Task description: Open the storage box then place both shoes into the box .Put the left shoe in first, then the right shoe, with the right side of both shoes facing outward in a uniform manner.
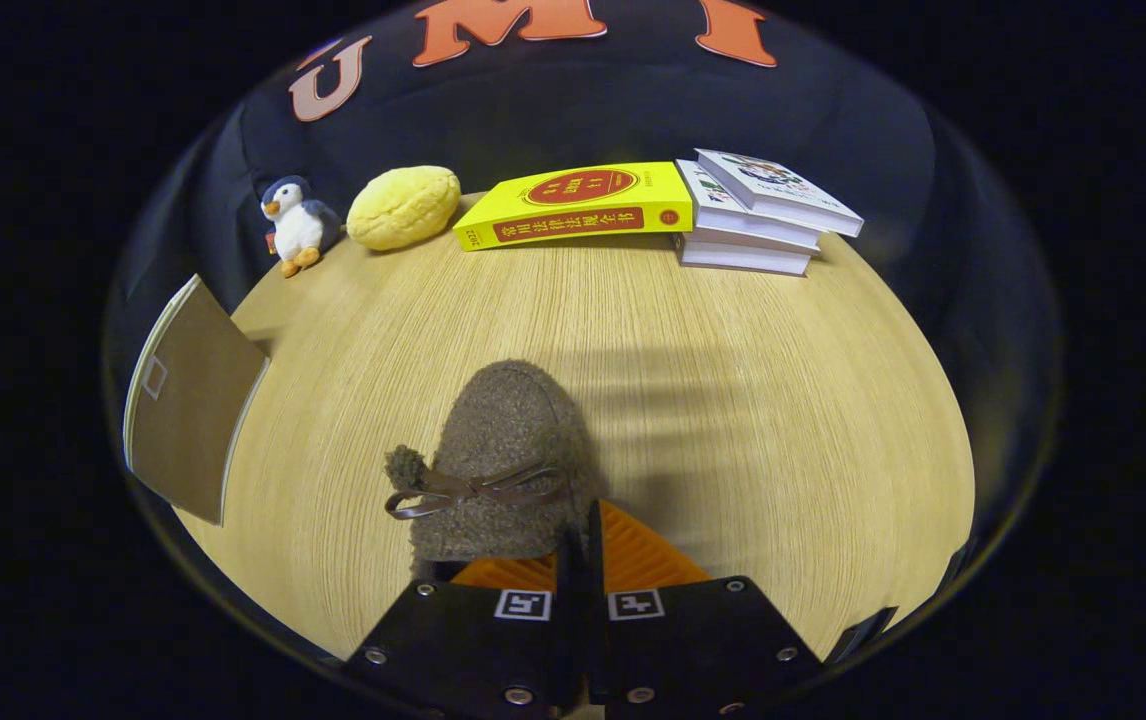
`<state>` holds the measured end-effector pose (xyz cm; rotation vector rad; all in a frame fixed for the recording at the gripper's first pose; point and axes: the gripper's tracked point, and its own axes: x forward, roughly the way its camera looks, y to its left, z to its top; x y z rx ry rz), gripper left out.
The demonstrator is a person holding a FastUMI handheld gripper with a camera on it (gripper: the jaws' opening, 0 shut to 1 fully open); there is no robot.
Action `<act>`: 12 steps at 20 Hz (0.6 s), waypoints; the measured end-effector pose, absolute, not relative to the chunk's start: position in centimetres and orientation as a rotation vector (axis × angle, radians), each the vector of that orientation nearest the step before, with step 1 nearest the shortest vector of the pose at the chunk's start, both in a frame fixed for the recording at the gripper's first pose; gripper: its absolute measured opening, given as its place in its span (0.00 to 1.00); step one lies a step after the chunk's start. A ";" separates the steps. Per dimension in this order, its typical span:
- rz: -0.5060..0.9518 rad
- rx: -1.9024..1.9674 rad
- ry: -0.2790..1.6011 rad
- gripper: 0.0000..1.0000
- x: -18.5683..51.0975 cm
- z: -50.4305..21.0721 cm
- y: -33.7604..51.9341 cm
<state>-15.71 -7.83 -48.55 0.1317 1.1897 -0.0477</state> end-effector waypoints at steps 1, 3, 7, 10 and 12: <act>-0.044 0.142 1.199 0.06 -15.9 -48.5 -7.6; -0.029 0.202 1.214 0.04 -15.8 -48.0 -6.4; -0.031 0.173 1.190 0.04 -14.5 -45.1 -4.2; -0.016 0.152 1.170 0.04 -13.1 -42.4 -1.7; -0.010 0.150 1.159 0.04 -12.3 -40.7 0.1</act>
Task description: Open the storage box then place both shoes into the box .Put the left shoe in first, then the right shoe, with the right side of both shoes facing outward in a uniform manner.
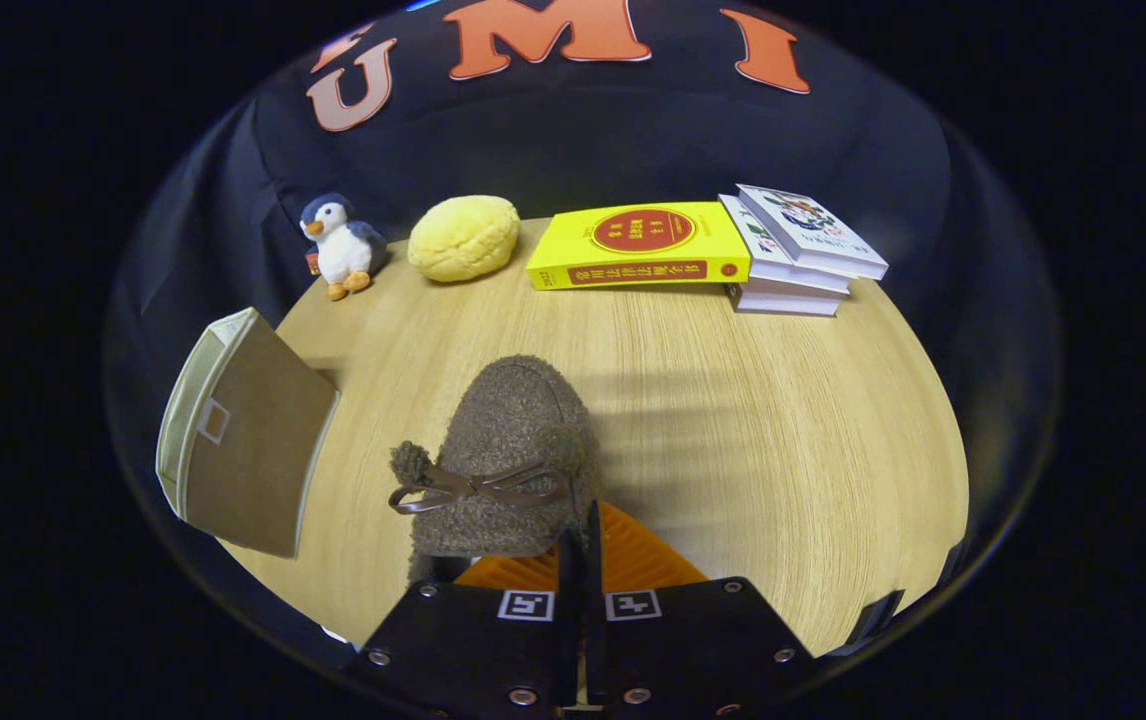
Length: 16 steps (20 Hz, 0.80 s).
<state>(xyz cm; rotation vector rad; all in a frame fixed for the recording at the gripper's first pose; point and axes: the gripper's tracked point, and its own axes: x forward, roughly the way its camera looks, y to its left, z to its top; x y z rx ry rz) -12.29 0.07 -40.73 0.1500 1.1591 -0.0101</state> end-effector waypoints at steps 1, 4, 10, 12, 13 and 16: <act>-0.003 0.149 1.155 0.05 -11.9 -39.9 0.9; 0.014 0.138 1.138 0.05 -10.5 -37.5 3.5; 0.096 0.136 1.108 0.05 -8.0 -33.0 10.7; 0.127 0.145 1.102 0.04 -7.1 -31.6 13.4; 0.140 0.144 1.093 0.04 -6.5 -31.0 14.8; 0.183 0.129 1.080 0.04 -5.1 -29.7 18.8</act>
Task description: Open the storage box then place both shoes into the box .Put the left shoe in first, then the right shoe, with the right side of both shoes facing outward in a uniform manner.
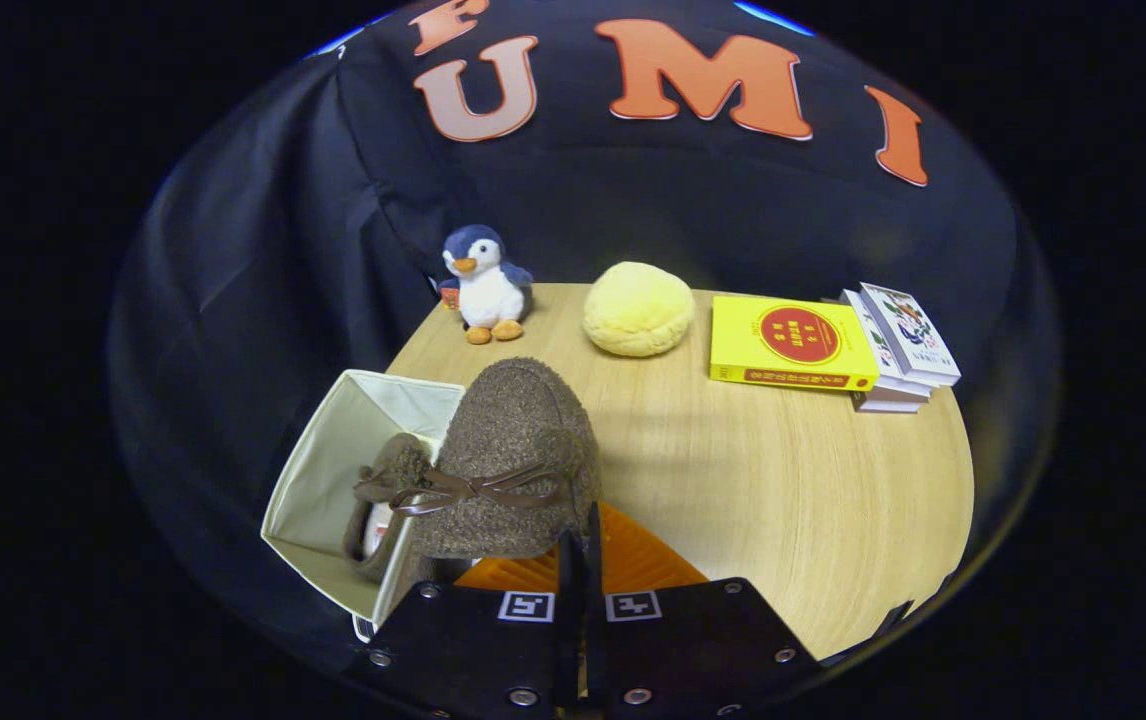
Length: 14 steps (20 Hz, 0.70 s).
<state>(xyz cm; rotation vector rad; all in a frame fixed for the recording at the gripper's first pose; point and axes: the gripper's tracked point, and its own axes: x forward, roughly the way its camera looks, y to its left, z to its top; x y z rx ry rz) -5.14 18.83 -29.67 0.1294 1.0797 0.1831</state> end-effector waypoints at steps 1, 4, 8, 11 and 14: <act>0.201 0.136 1.082 0.04 -4.8 -29.4 20.4; 0.245 0.155 1.077 0.04 -3.8 -28.2 24.2; 0.303 0.173 1.088 0.04 -3.2 -27.6 28.7; 0.334 0.167 1.133 0.04 -3.5 -28.6 31.5; 0.355 0.120 1.165 0.04 -4.2 -30.6 33.7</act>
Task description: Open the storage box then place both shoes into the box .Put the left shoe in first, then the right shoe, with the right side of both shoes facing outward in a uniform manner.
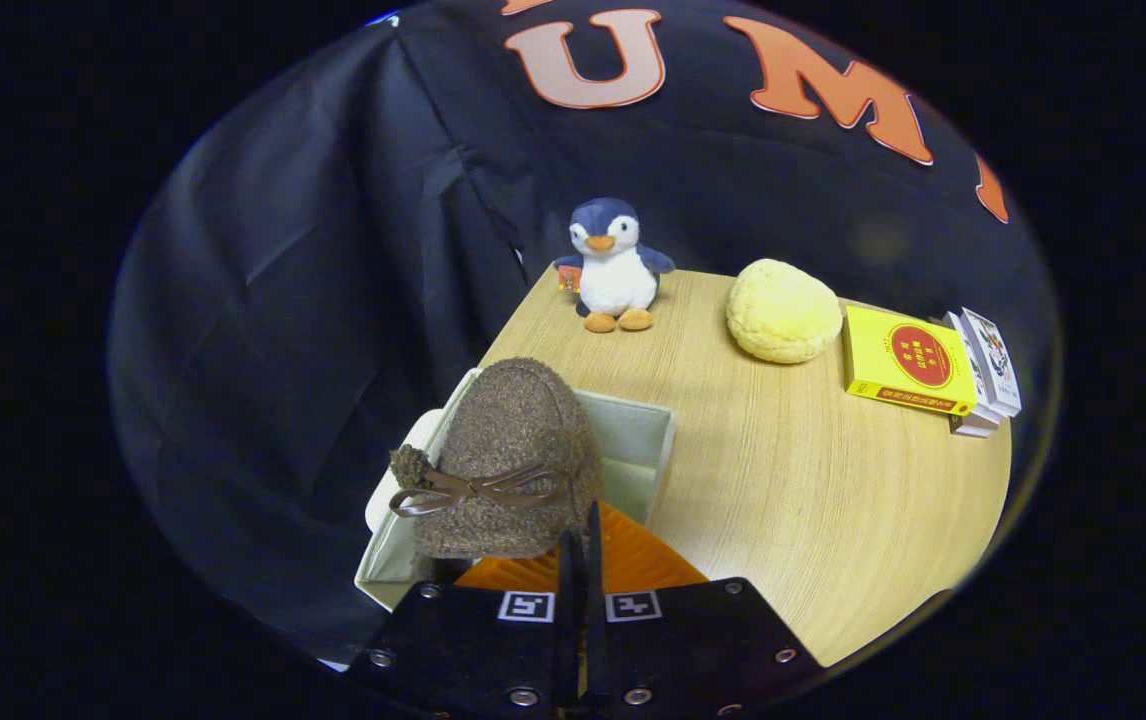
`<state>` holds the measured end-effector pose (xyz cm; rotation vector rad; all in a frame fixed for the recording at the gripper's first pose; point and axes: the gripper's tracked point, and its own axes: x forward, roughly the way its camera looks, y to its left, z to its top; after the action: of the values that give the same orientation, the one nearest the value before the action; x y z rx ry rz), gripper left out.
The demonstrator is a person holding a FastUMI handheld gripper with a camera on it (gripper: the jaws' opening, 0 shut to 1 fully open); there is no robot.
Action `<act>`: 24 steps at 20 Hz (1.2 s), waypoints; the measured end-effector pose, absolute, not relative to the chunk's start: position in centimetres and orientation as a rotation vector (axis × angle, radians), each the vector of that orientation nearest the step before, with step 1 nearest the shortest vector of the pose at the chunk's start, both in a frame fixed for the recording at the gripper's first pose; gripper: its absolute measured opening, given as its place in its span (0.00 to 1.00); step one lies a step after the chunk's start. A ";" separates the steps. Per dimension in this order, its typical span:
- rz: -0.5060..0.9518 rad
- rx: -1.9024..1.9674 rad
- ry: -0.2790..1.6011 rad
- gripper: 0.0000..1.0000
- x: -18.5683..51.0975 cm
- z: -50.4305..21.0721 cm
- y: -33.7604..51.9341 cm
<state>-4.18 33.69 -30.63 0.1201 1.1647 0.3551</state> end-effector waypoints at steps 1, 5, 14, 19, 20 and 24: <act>0.360 0.115 1.178 0.04 -4.5 -31.5 34.4; 0.284 0.027 1.226 0.04 -5.0 -34.8 34.5; 0.288 -0.098 1.305 0.14 -7.0 -38.4 35.7; 0.331 -0.003 1.327 0.12 -7.9 -36.4 35.4; 0.343 0.034 1.317 0.13 -7.9 -35.6 35.4; 0.376 0.144 1.220 0.17 -6.3 -31.6 34.1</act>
<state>-6.29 34.12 -31.65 0.1436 1.2202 0.3756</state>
